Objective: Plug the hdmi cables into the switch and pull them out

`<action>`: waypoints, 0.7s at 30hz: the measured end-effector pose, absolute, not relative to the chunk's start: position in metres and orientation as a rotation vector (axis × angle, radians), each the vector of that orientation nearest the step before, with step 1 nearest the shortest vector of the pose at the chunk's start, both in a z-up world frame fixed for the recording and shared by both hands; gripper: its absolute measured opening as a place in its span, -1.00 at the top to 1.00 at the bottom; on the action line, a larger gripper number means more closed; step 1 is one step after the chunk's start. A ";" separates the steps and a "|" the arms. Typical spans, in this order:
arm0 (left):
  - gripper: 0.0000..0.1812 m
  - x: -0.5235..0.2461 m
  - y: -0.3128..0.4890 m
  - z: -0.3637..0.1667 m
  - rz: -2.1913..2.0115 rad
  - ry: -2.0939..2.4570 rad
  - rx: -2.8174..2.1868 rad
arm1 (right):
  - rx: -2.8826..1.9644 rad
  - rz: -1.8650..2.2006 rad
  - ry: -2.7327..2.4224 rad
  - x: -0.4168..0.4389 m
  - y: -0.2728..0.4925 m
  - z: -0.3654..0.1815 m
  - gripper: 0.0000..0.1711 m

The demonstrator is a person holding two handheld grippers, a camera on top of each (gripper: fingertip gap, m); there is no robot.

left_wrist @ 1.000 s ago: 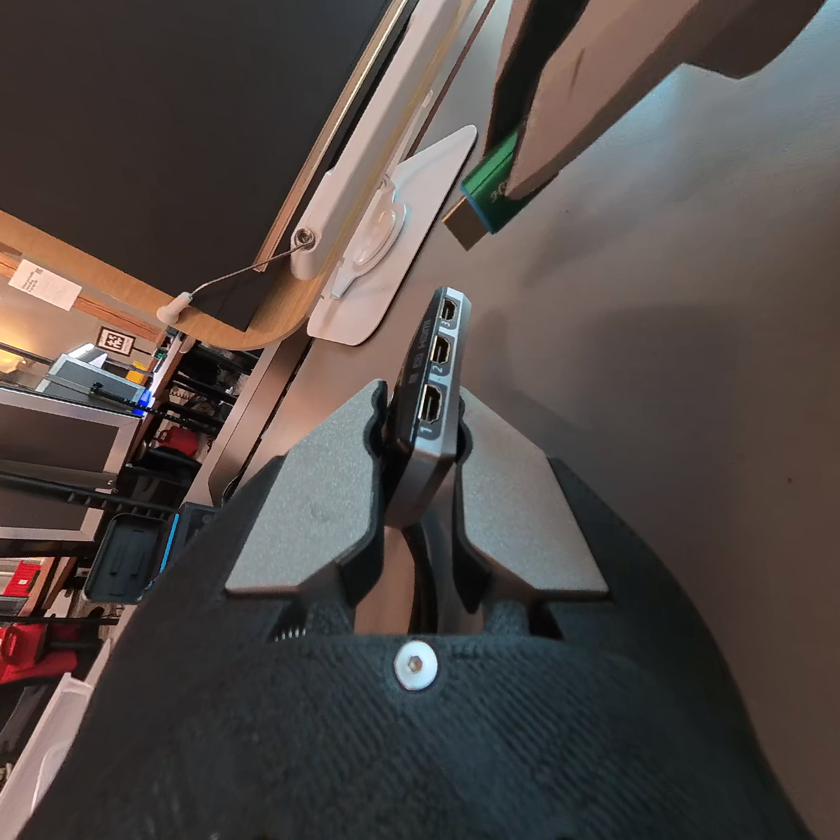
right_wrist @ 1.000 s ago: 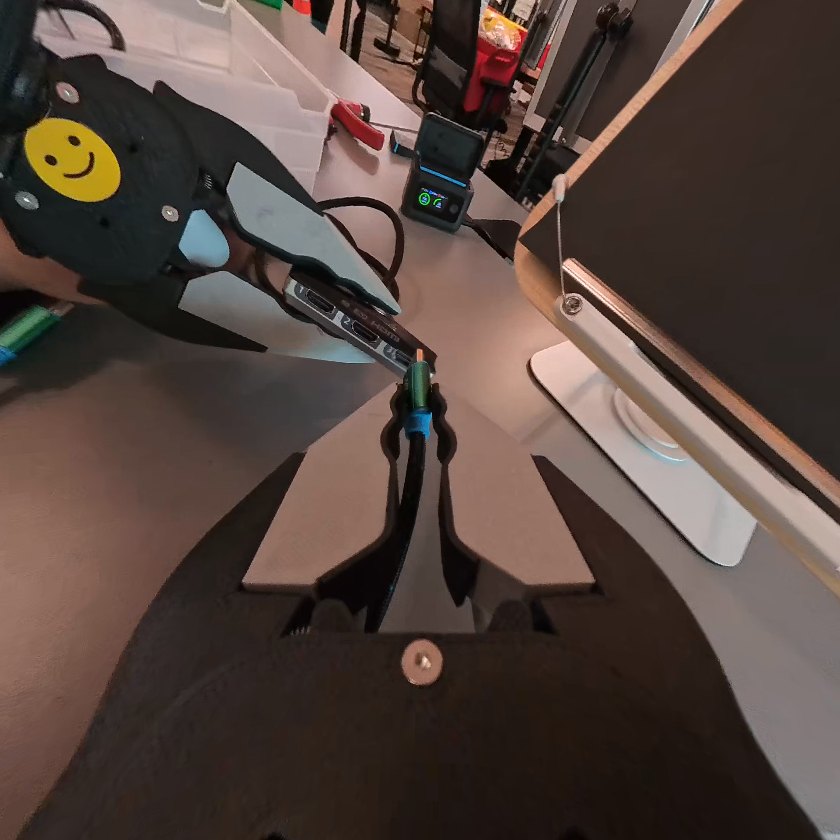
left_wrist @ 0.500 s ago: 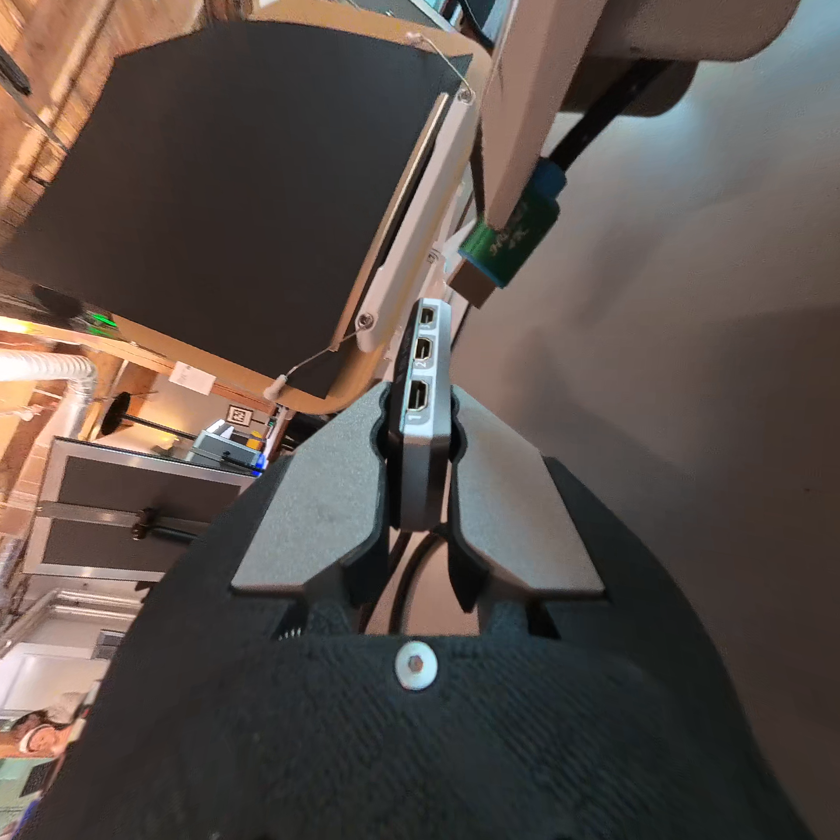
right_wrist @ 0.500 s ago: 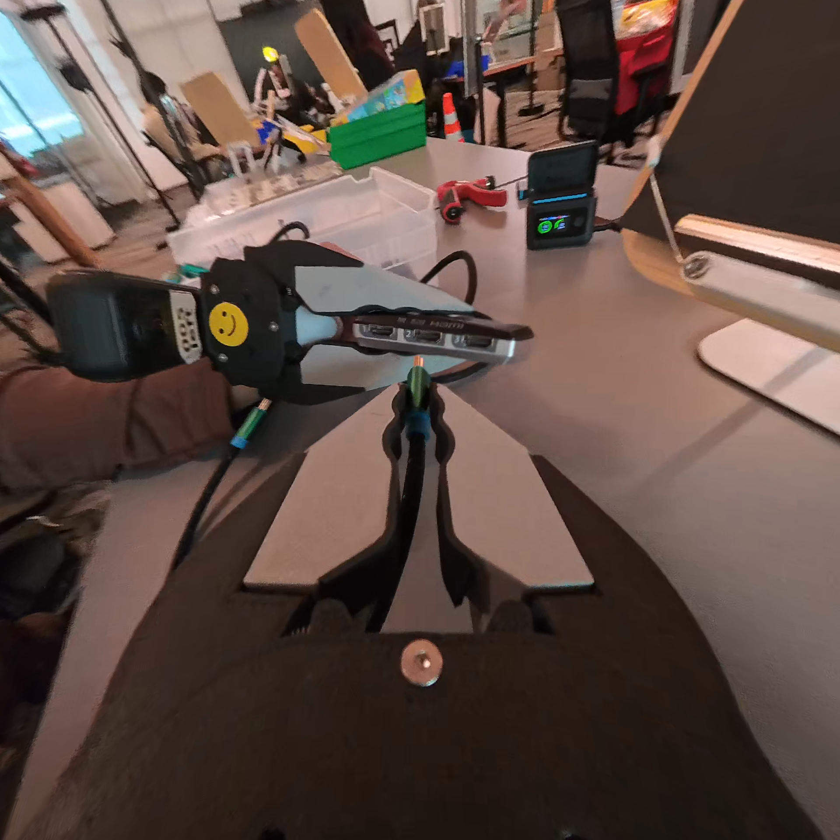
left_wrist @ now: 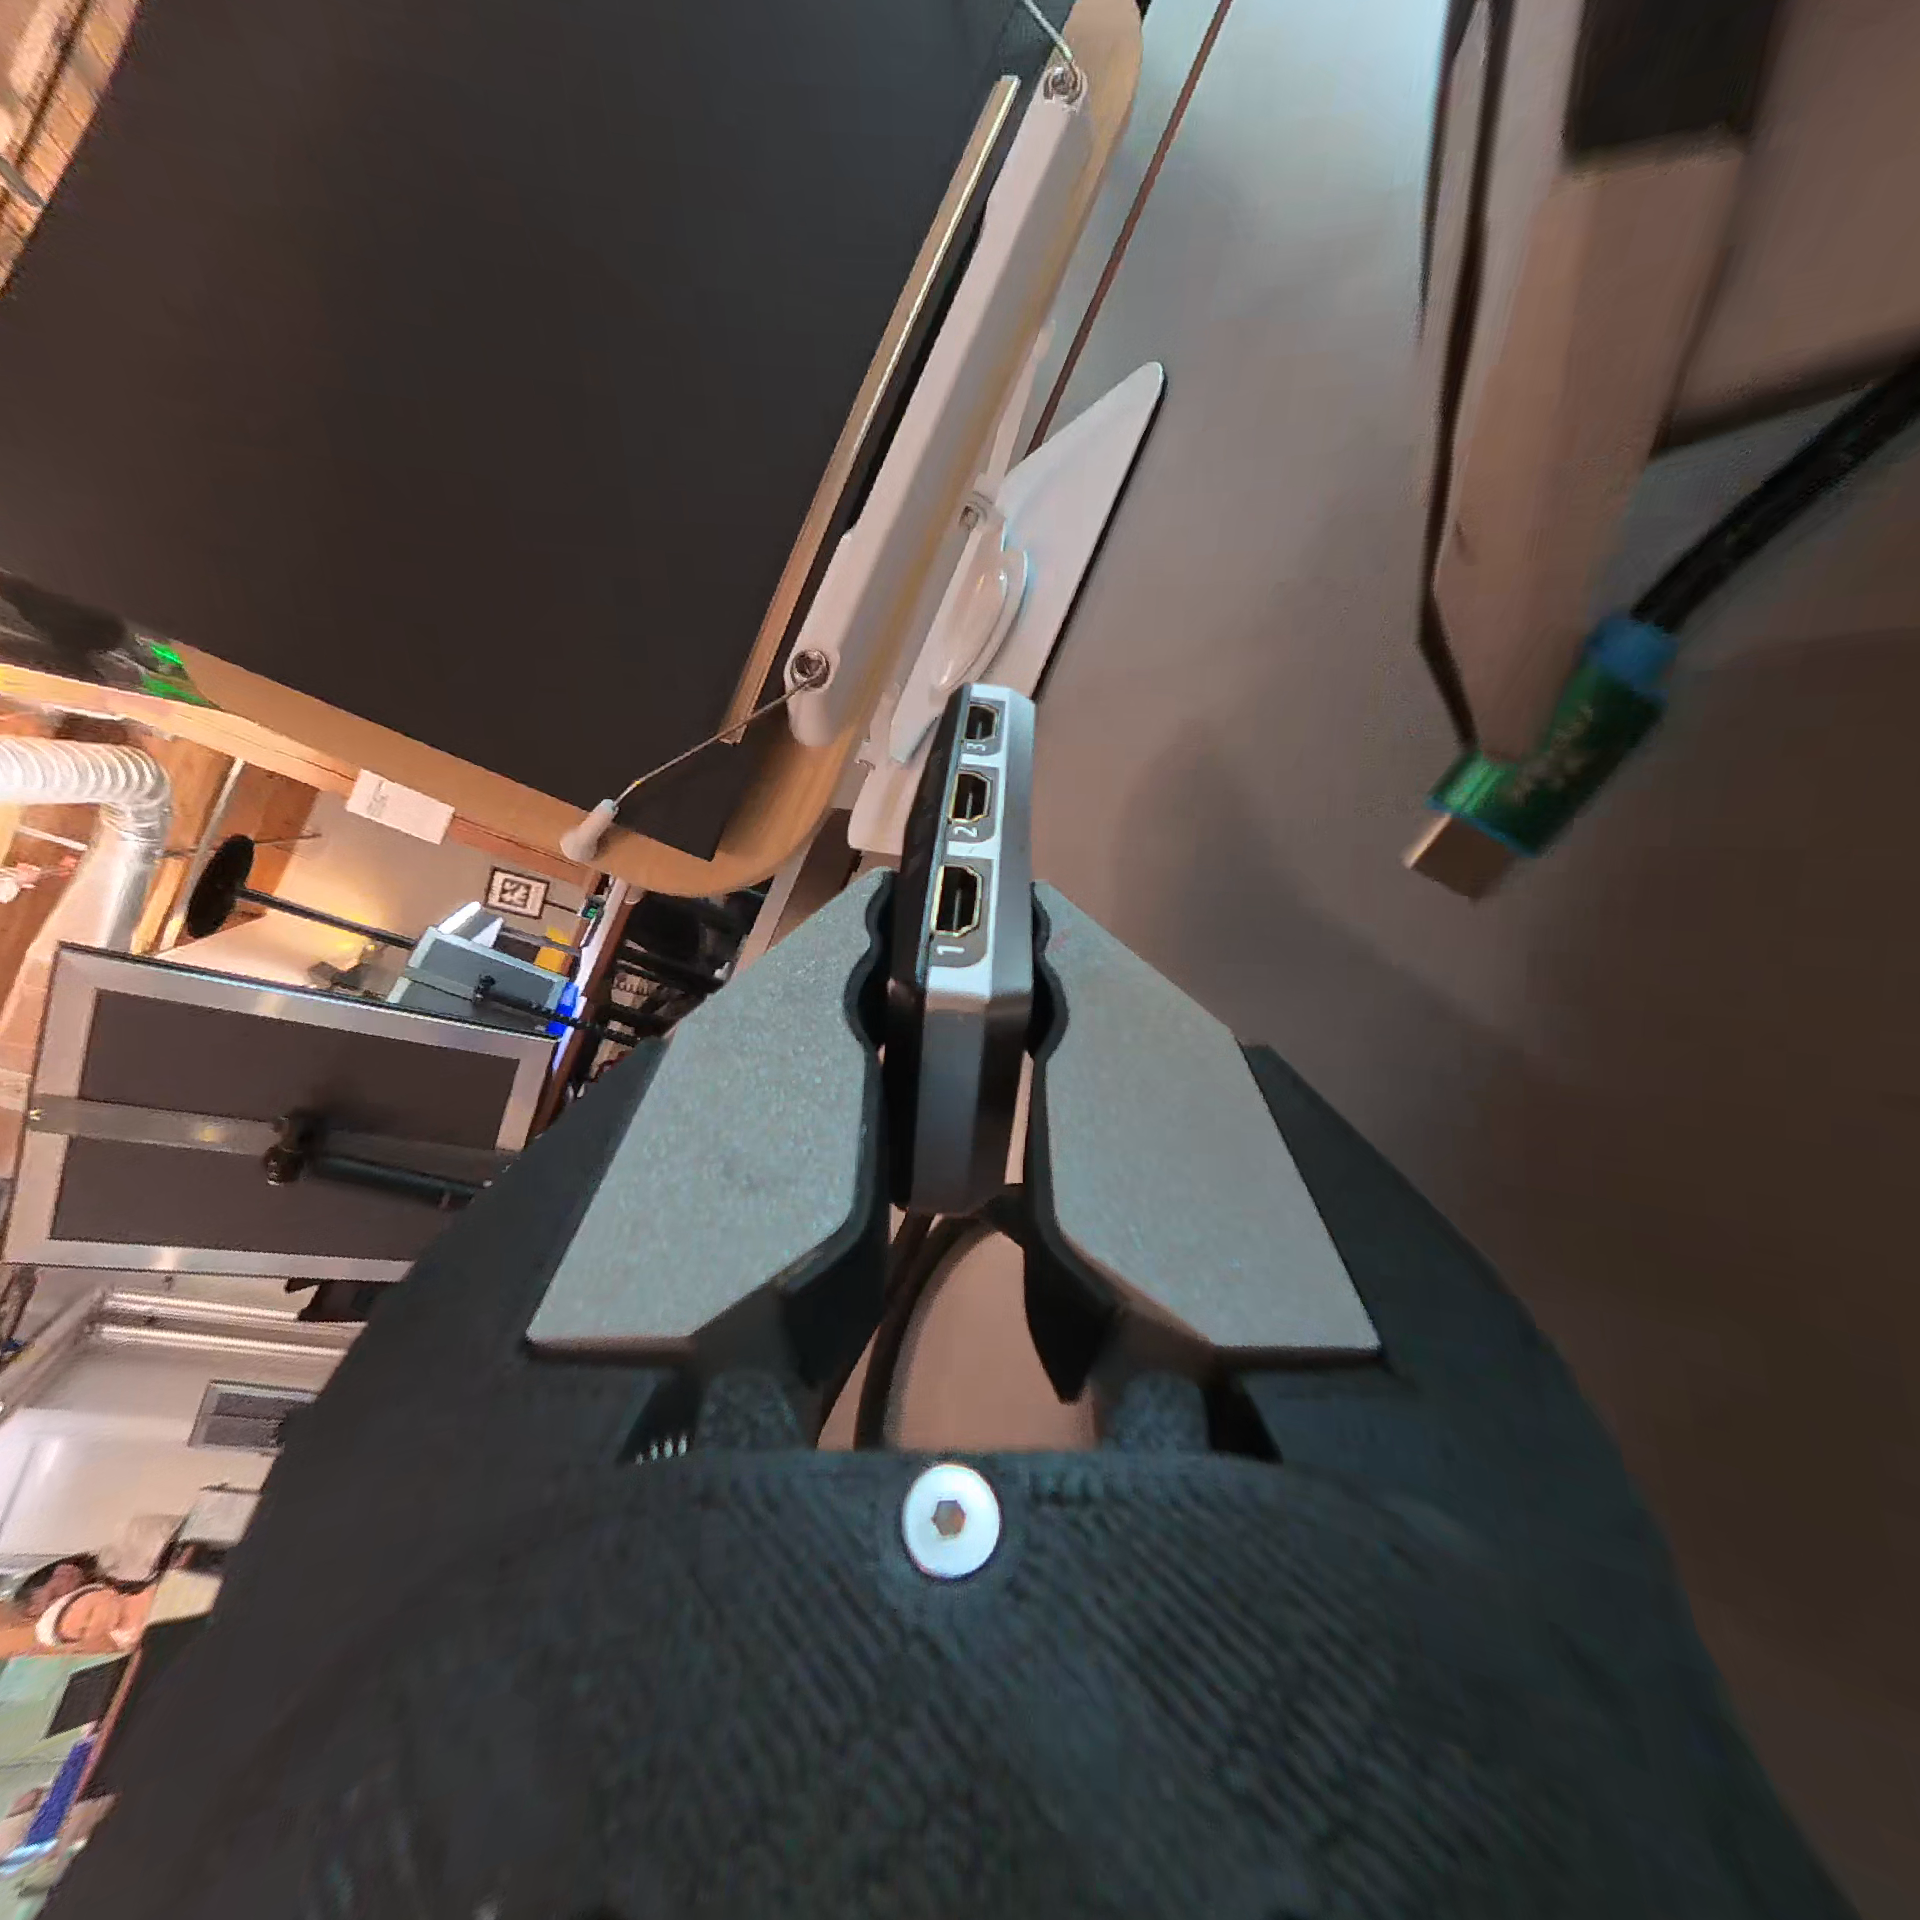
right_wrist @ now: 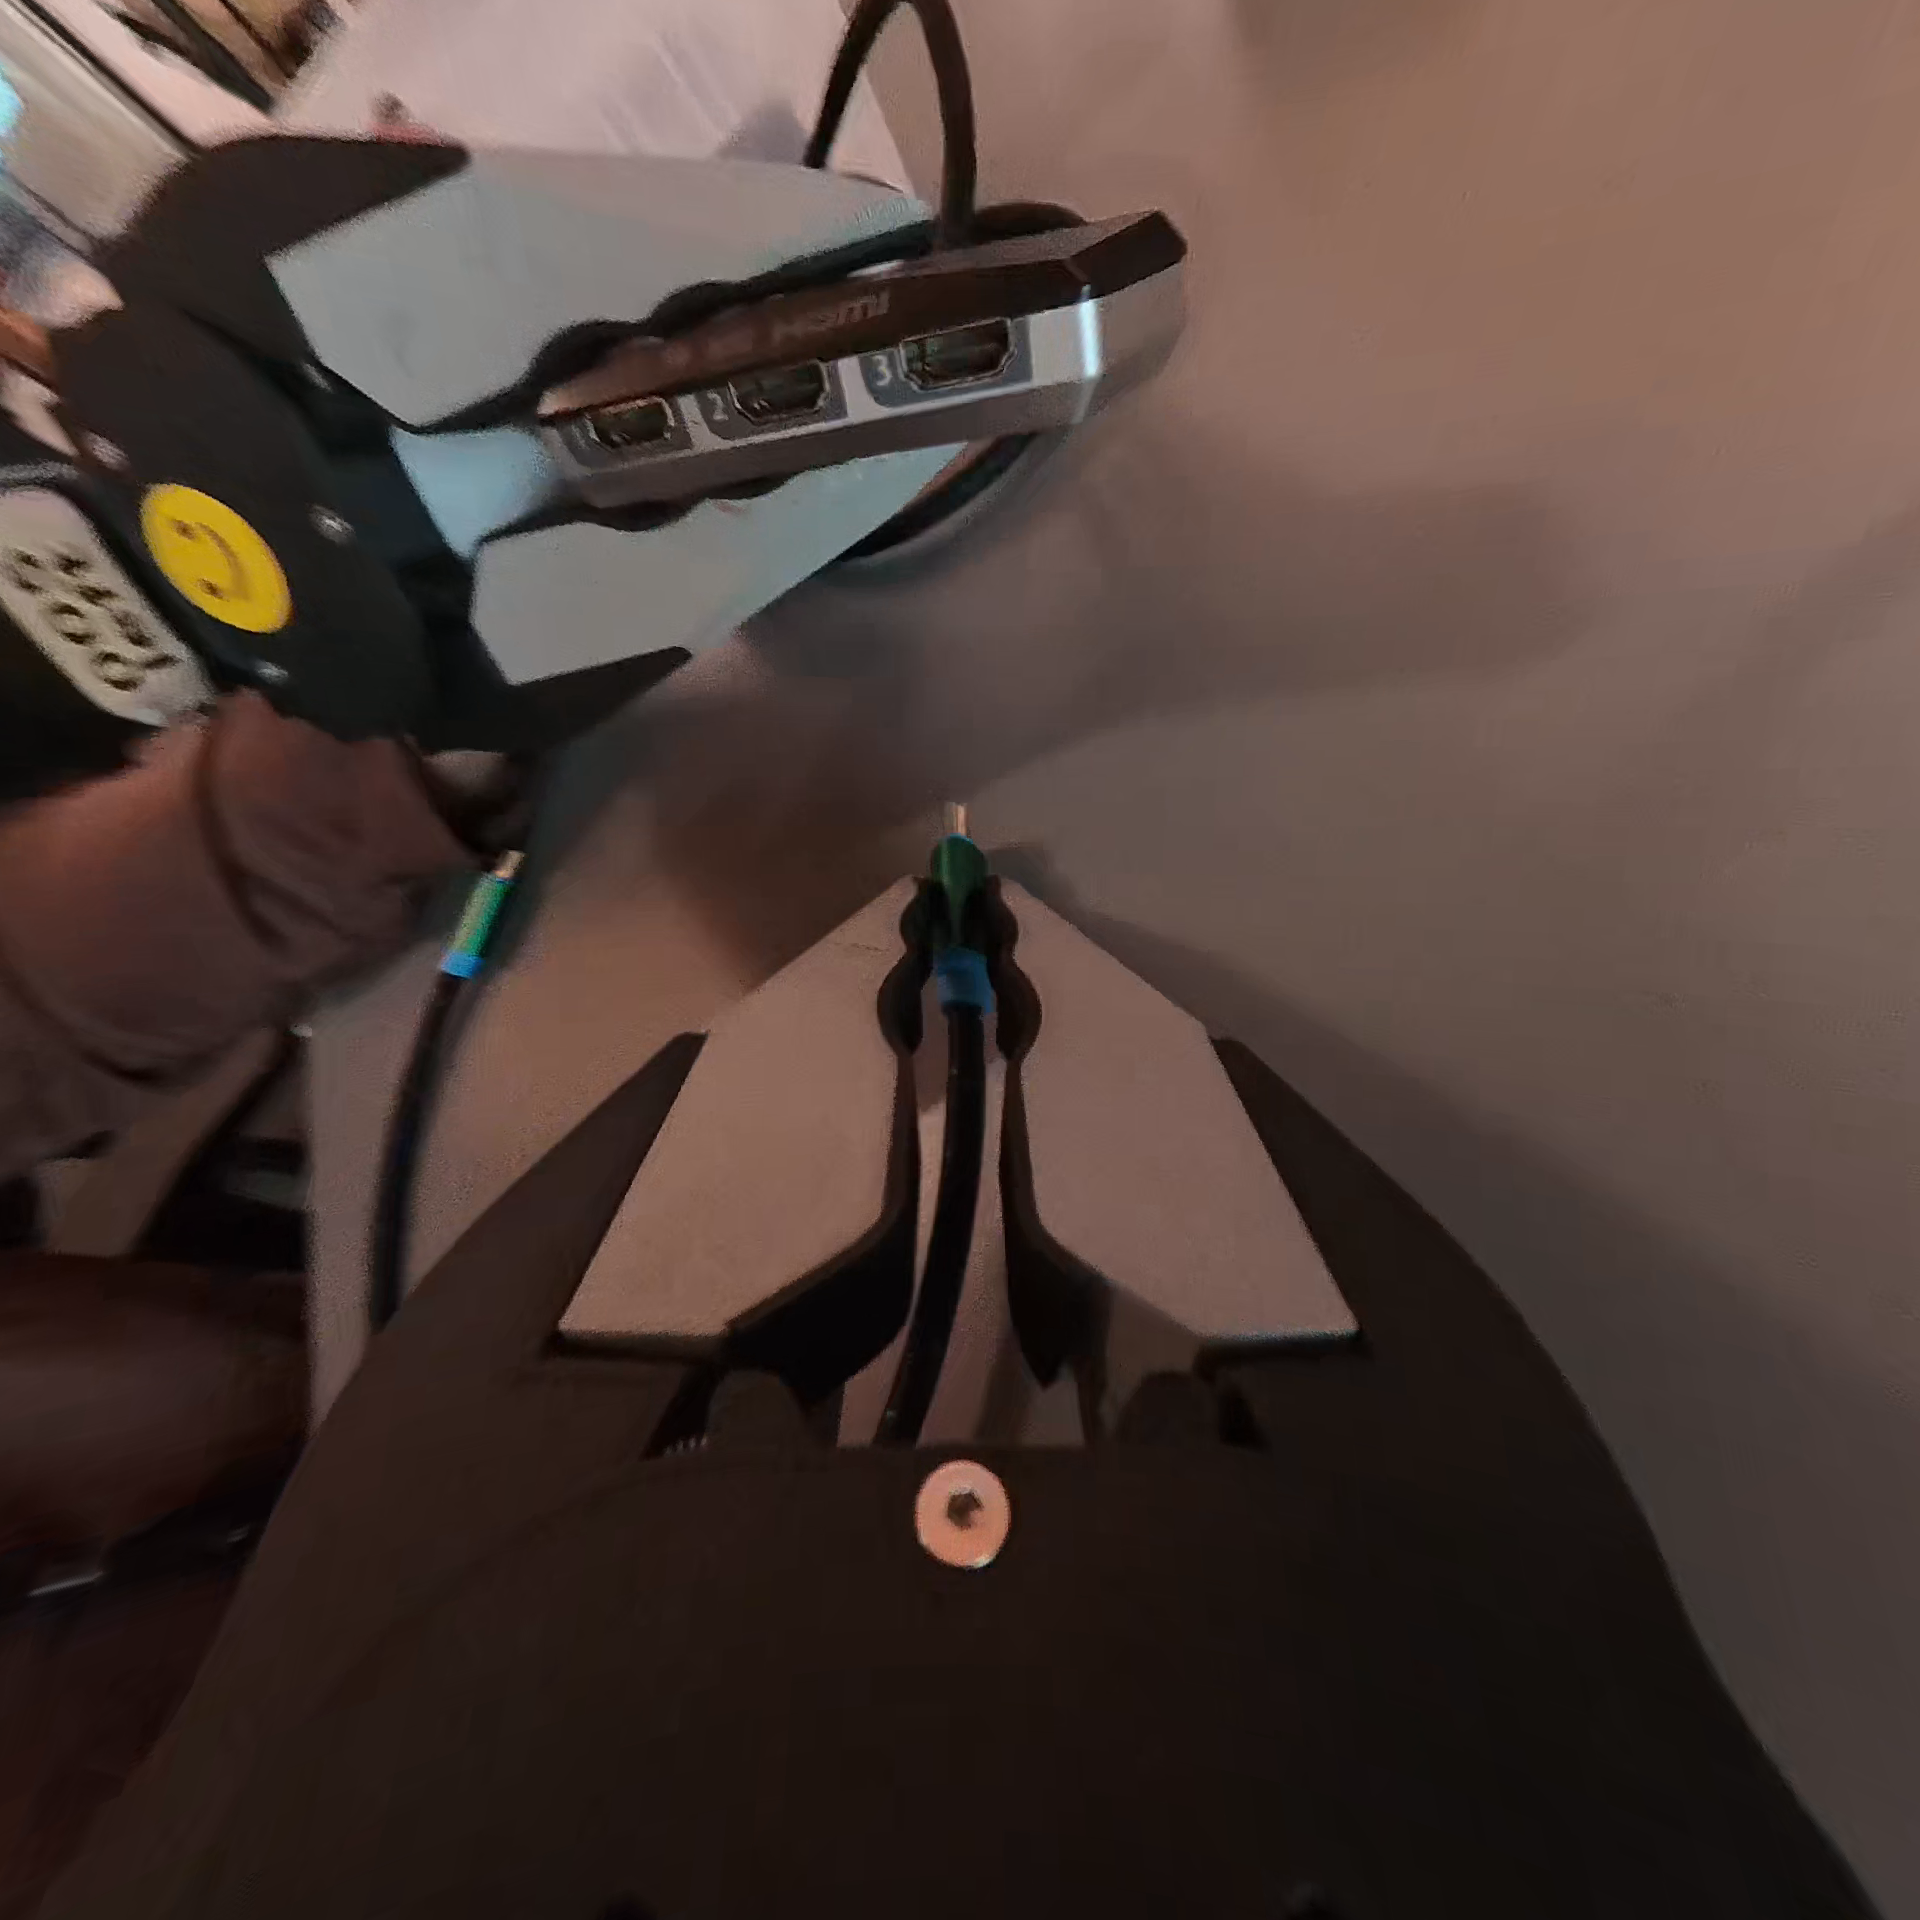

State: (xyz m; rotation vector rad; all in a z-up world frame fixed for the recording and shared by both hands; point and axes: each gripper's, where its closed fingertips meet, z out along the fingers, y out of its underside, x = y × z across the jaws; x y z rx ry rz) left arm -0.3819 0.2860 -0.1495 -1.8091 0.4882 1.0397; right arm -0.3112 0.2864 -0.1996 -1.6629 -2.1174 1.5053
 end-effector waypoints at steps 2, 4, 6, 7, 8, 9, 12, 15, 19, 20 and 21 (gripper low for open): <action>0.77 -0.379 0.287 -0.150 1.031 0.499 -1.806 | -1.614 1.377 -2.137 -0.313 0.288 -0.204 0.93; 0.78 -0.377 0.288 -0.152 1.026 0.513 -1.812 | -1.565 1.289 -2.144 -0.315 0.289 -0.207 0.84; 0.77 -0.376 0.288 -0.154 1.019 0.520 -1.815 | -1.521 1.207 -2.124 -0.318 0.296 -0.206 0.73; 0.77 -0.376 0.289 -0.154 1.017 0.519 -1.816 | -1.492 1.177 -2.112 -0.319 0.299 -0.204 0.72; 0.77 -0.377 0.289 -0.154 1.015 0.516 -1.816 | -1.461 1.152 -2.096 -0.320 0.302 -0.200 0.71; 0.77 -0.377 0.288 -0.154 1.010 0.512 -1.816 | -1.427 1.130 -2.083 -0.320 0.305 -0.196 0.70; 0.77 -0.378 0.288 -0.153 1.003 0.502 -1.818 | -1.308 1.055 -2.076 -0.316 0.307 -0.182 0.70; 0.77 -0.379 0.288 -0.155 1.004 0.501 -1.828 | -1.105 0.919 -2.115 -0.306 0.303 -0.172 0.74; 0.77 -0.379 0.289 -0.156 1.002 0.503 -1.833 | -0.875 0.751 -2.150 -0.295 0.294 -0.171 0.81; 0.77 -0.379 0.289 -0.156 1.002 0.502 -1.832 | -0.858 0.731 -2.165 -0.294 0.291 -0.174 0.79; 0.77 -0.379 0.289 -0.156 1.000 0.500 -1.832 | -0.851 0.721 -2.182 -0.294 0.289 -0.177 0.77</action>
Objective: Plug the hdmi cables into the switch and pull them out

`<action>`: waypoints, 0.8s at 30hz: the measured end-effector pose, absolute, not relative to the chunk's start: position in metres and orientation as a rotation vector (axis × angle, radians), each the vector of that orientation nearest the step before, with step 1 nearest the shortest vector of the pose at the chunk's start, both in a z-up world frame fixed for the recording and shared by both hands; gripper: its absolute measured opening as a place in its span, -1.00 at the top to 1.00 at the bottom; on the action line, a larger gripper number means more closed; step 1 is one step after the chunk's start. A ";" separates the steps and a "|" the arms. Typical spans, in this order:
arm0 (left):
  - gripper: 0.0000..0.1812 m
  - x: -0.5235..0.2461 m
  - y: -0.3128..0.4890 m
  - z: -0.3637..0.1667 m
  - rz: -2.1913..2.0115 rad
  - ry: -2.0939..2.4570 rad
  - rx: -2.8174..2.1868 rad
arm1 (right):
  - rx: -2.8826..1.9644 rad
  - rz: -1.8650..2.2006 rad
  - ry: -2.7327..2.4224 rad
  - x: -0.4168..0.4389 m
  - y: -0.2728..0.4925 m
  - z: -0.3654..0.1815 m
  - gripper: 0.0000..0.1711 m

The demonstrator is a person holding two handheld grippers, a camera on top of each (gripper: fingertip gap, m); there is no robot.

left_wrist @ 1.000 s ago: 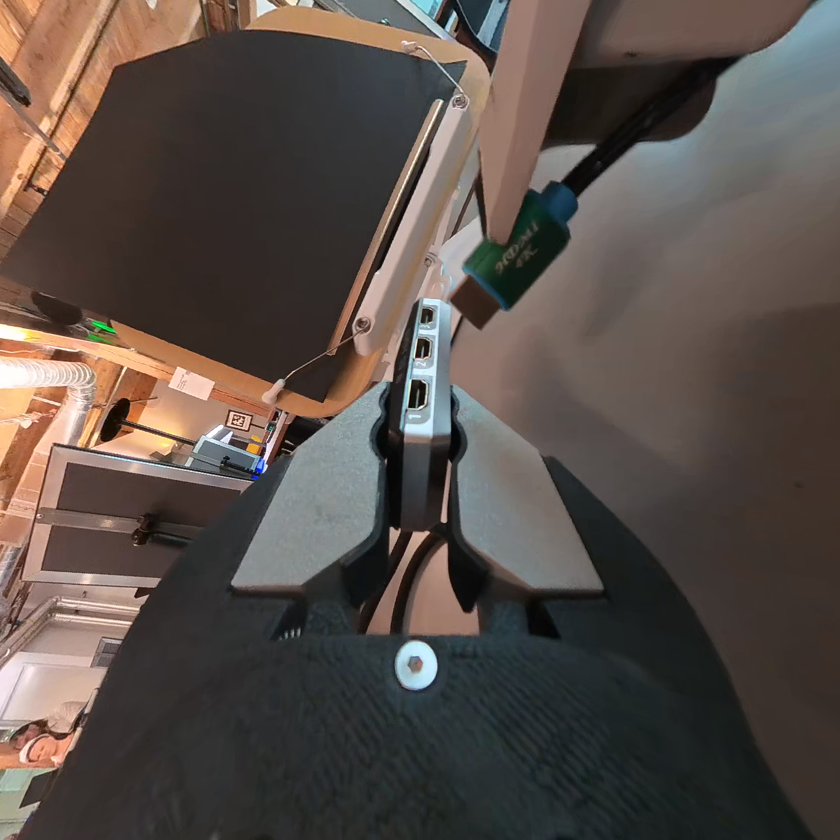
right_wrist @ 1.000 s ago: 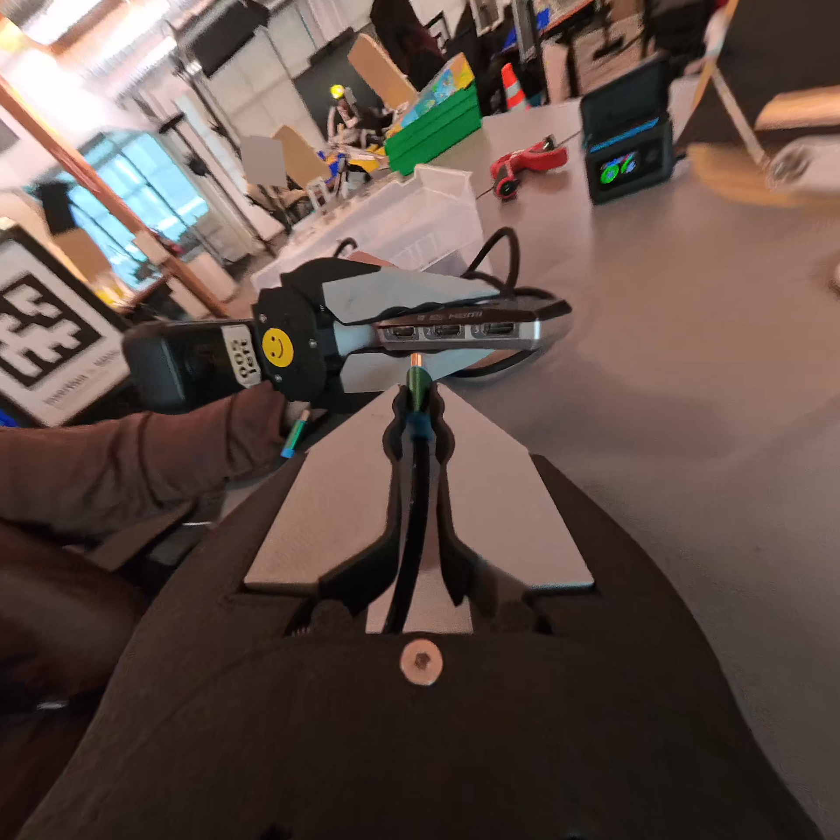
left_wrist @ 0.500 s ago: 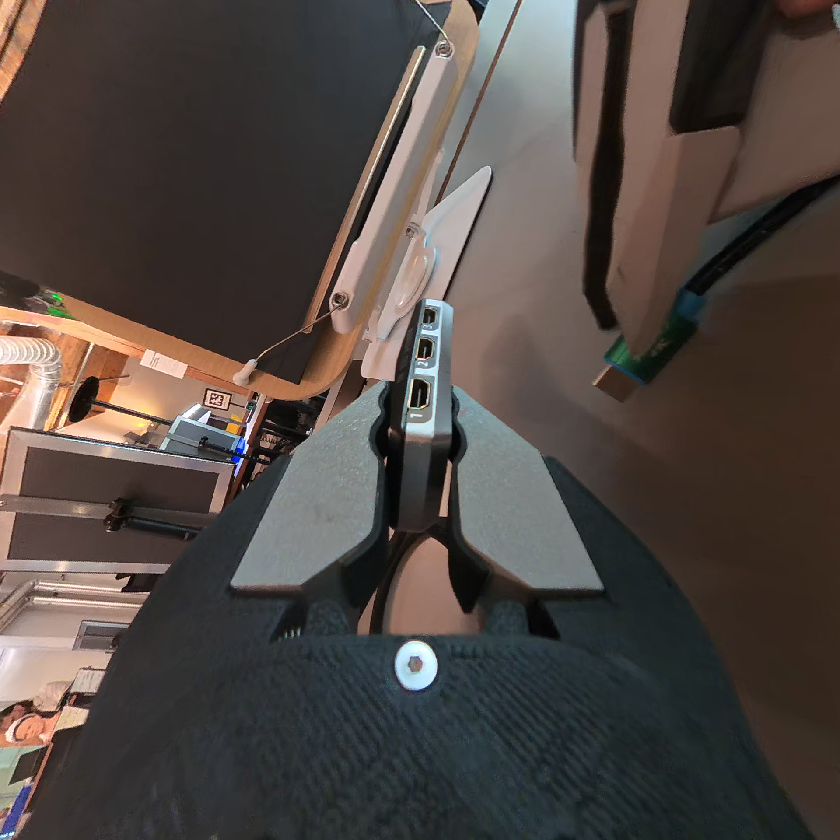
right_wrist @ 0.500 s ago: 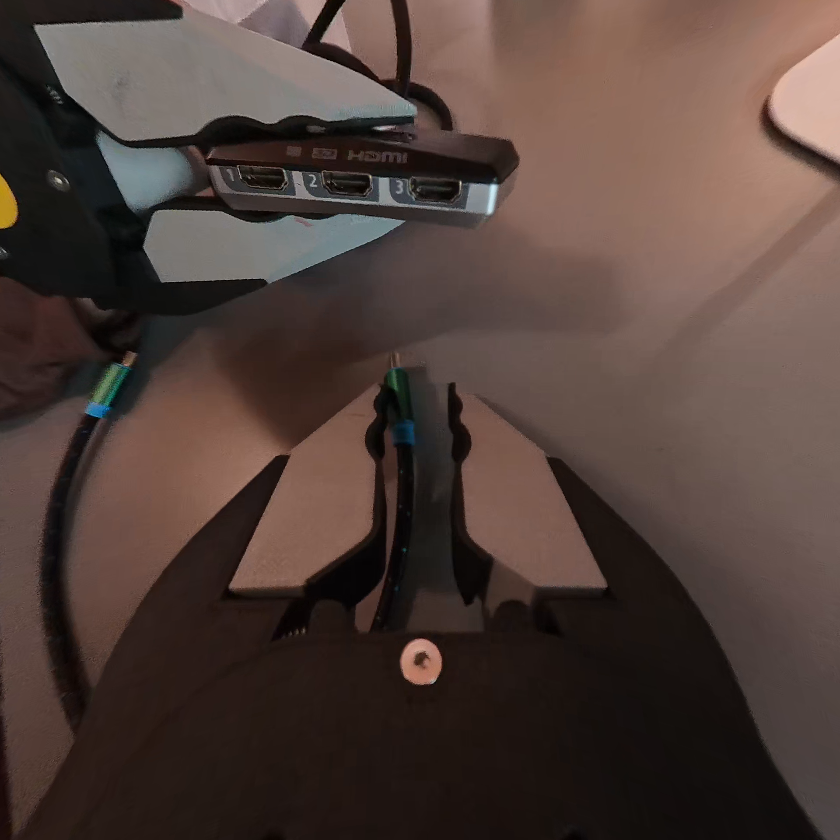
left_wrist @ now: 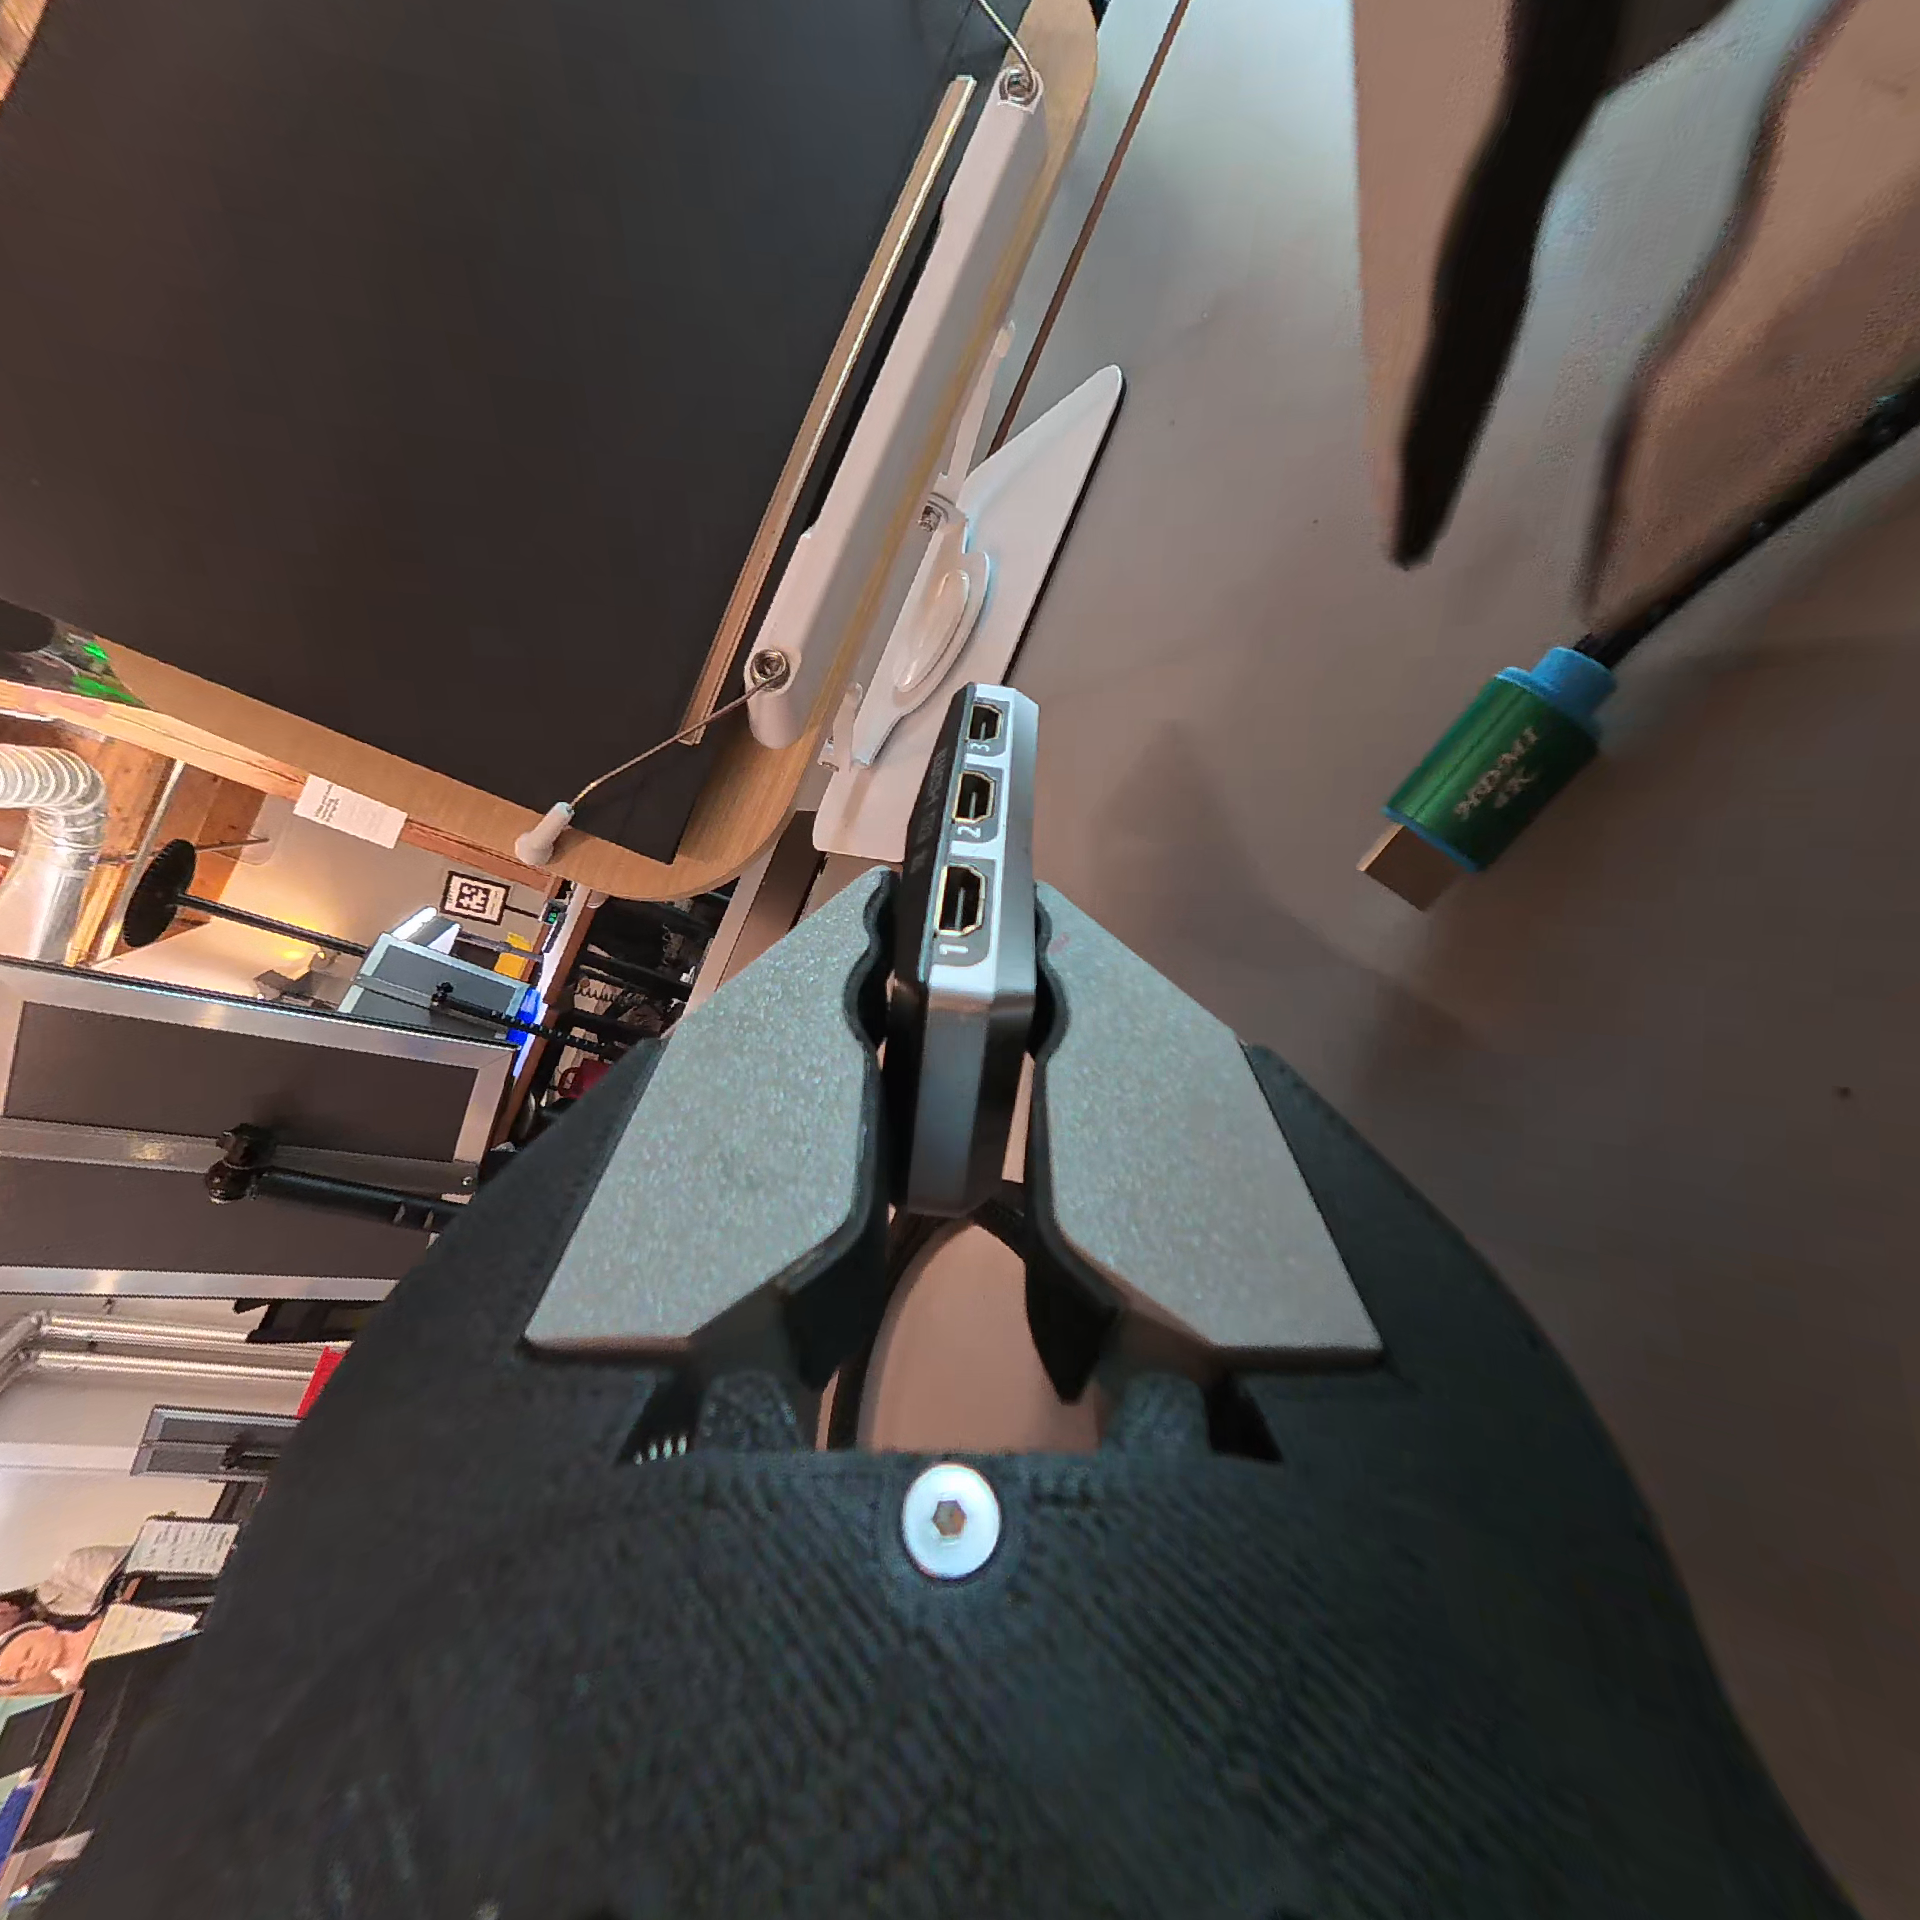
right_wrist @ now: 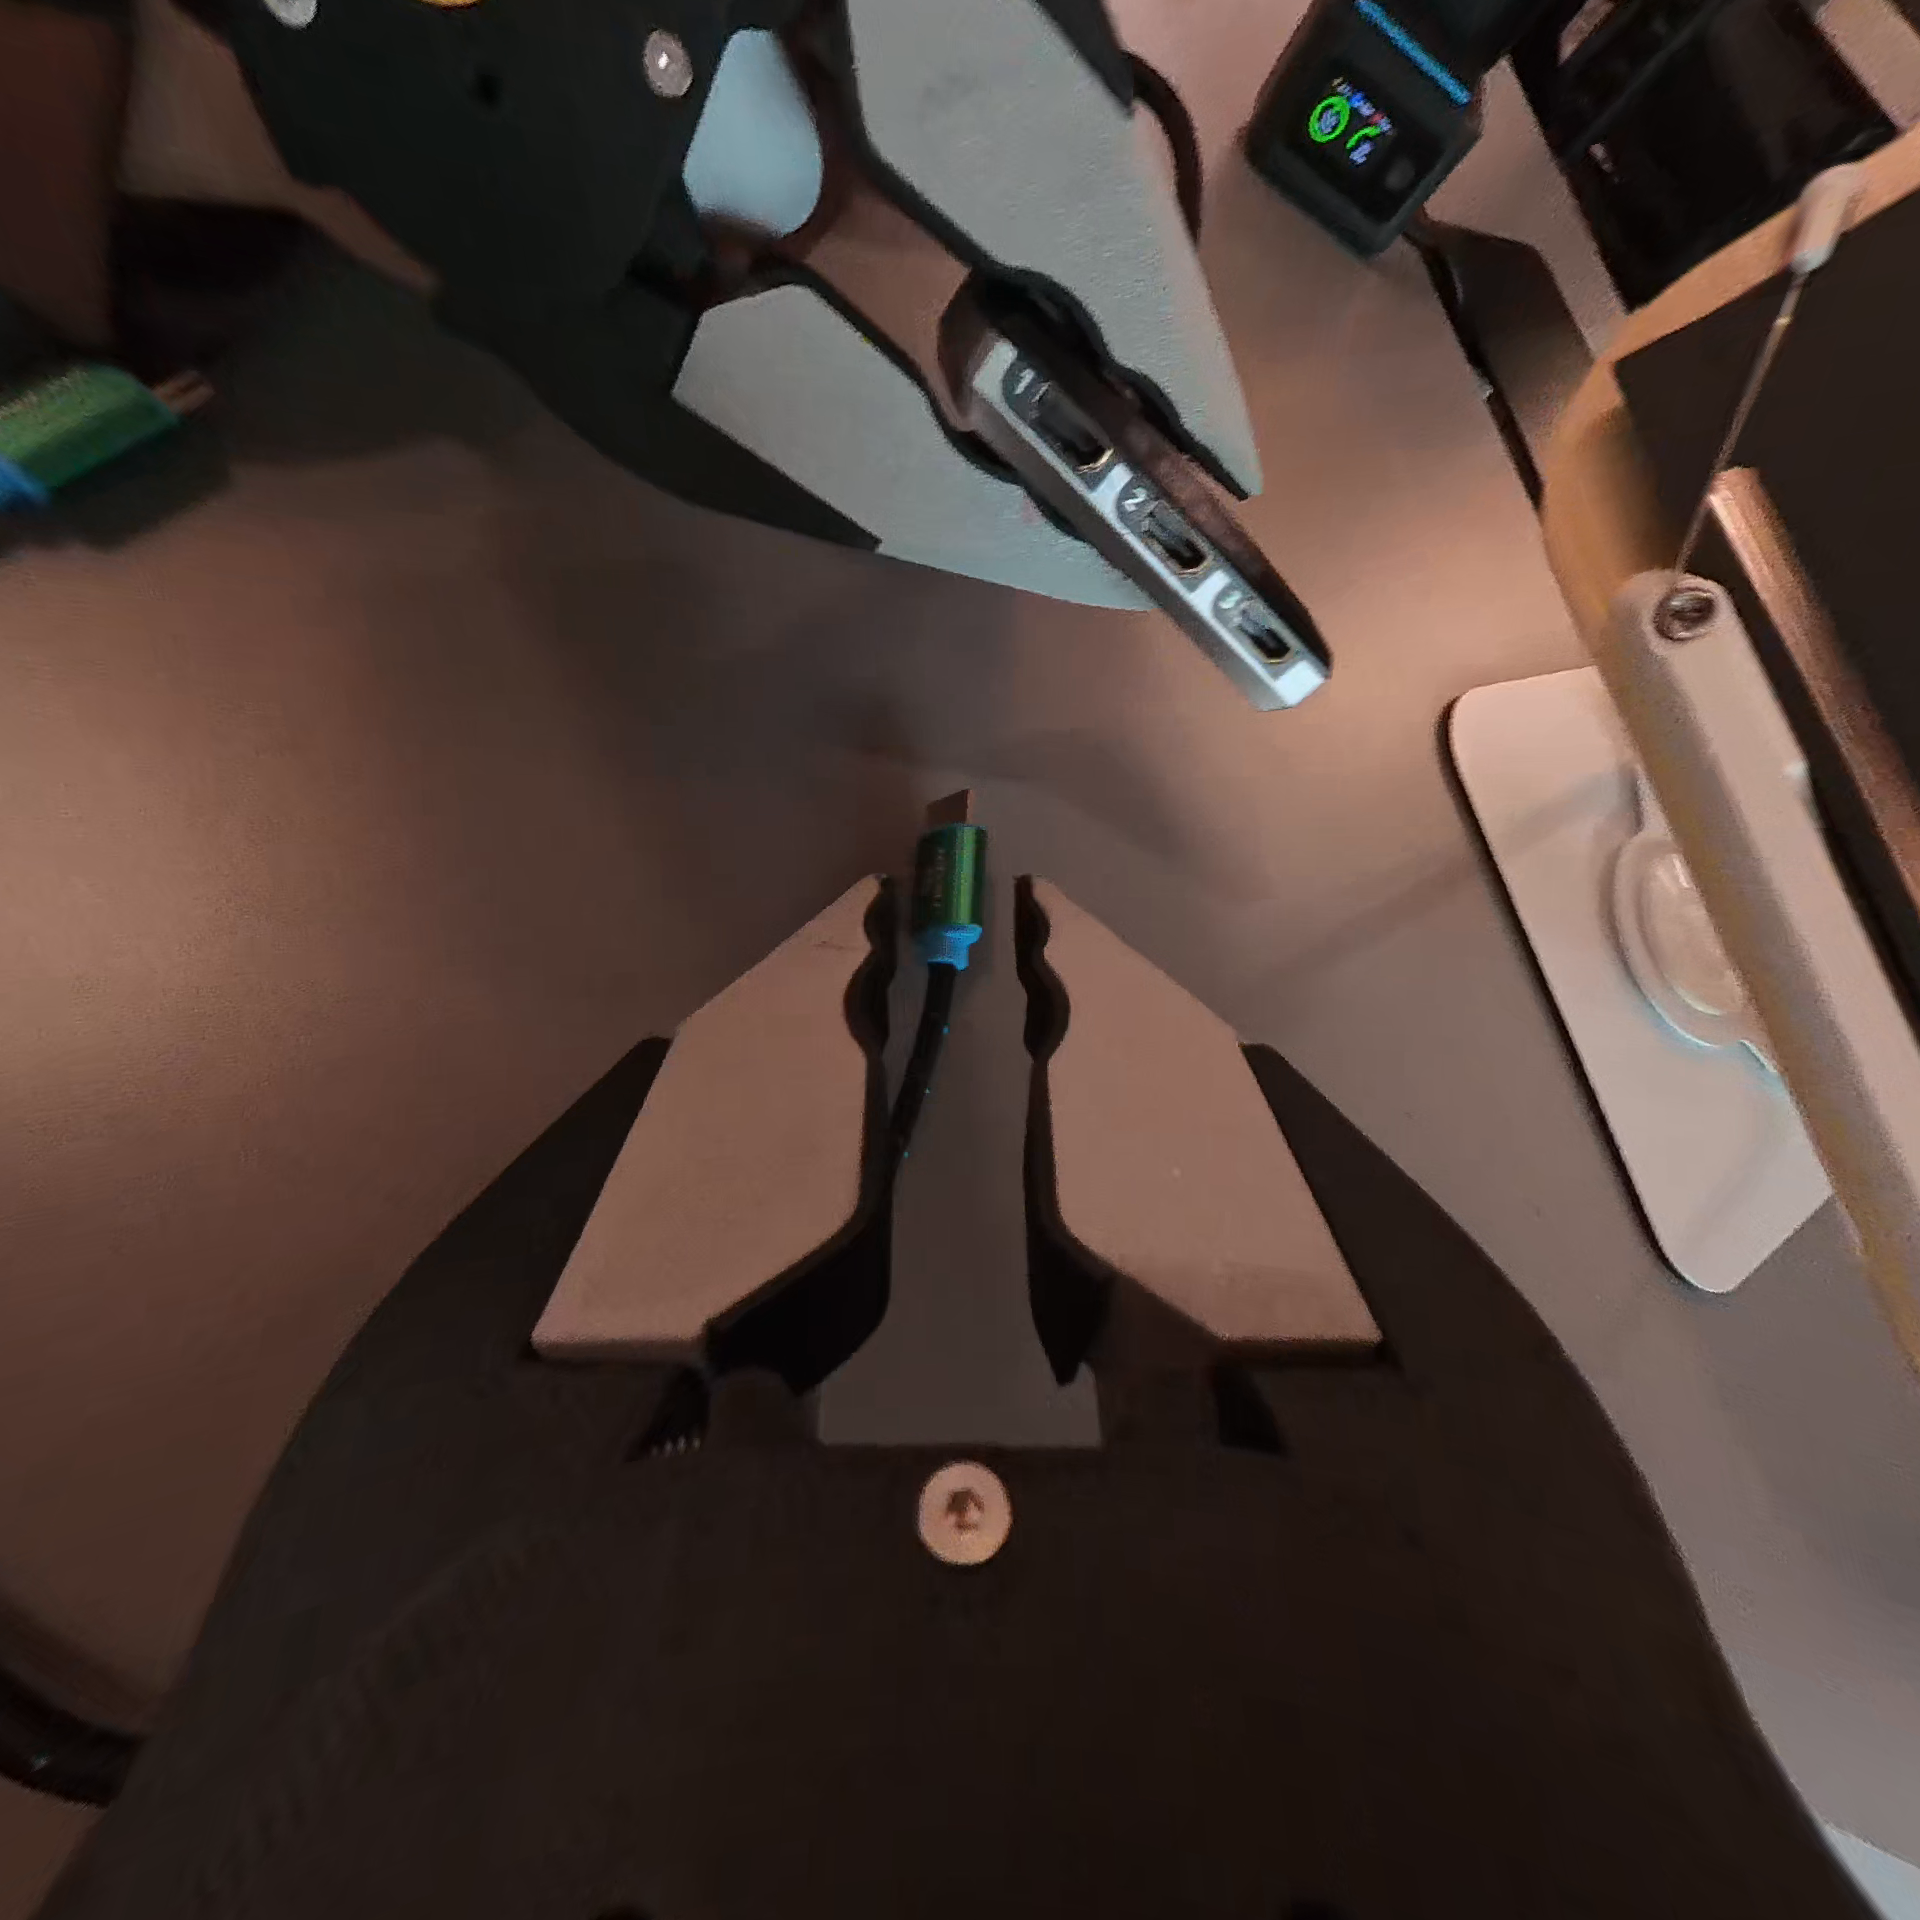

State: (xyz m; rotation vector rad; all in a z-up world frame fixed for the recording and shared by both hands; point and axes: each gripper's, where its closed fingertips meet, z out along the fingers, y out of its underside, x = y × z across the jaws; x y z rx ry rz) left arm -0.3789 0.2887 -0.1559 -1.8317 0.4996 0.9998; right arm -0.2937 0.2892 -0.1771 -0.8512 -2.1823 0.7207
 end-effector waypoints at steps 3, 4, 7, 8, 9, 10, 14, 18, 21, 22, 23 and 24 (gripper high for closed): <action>0.77 -0.379 0.288 -0.155 0.994 0.494 -1.830 | -0.831 0.648 -2.225 -0.293 0.290 -0.189 0.70; 0.77 -0.379 0.289 -0.155 0.994 0.493 -1.830 | -0.825 0.607 -2.234 -0.293 0.292 -0.194 0.69; 0.77 -0.379 0.289 -0.156 0.991 0.494 -1.834 | -0.828 0.530 -2.242 -0.294 0.300 -0.201 0.69; 0.77 -0.379 0.289 -0.156 0.989 0.494 -1.835 | -0.834 0.525 -2.243 -0.294 0.301 -0.202 0.69; 0.77 -0.379 0.289 -0.156 0.988 0.493 -1.835 | -0.840 0.518 -2.242 -0.295 0.303 -0.203 0.70; 0.77 -0.379 0.289 -0.156 0.987 0.492 -1.835 | -0.843 0.502 -2.248 -0.295 0.305 -0.205 0.73; 0.77 -0.377 0.290 -0.157 0.979 0.498 -1.840 | -0.814 0.447 -2.240 -0.300 0.307 -0.215 0.96; 0.77 -0.375 0.290 -0.161 0.989 0.533 -1.845 | -0.938 0.530 -2.228 -0.304 0.308 -0.216 0.97; 0.77 -0.375 0.289 -0.160 1.008 0.540 -1.834 | -1.164 0.742 -2.228 -0.306 0.308 -0.215 0.97; 0.77 -0.376 0.289 -0.160 1.019 0.545 -1.834 | -1.239 0.820 -2.218 -0.306 0.308 -0.214 0.97; 0.77 -0.376 0.289 -0.160 1.031 0.553 -1.833 | -1.304 0.905 -2.203 -0.306 0.308 -0.211 0.97; 0.77 -0.376 0.289 -0.161 1.044 0.565 -1.833 | -1.359 0.995 -2.186 -0.306 0.307 -0.207 0.97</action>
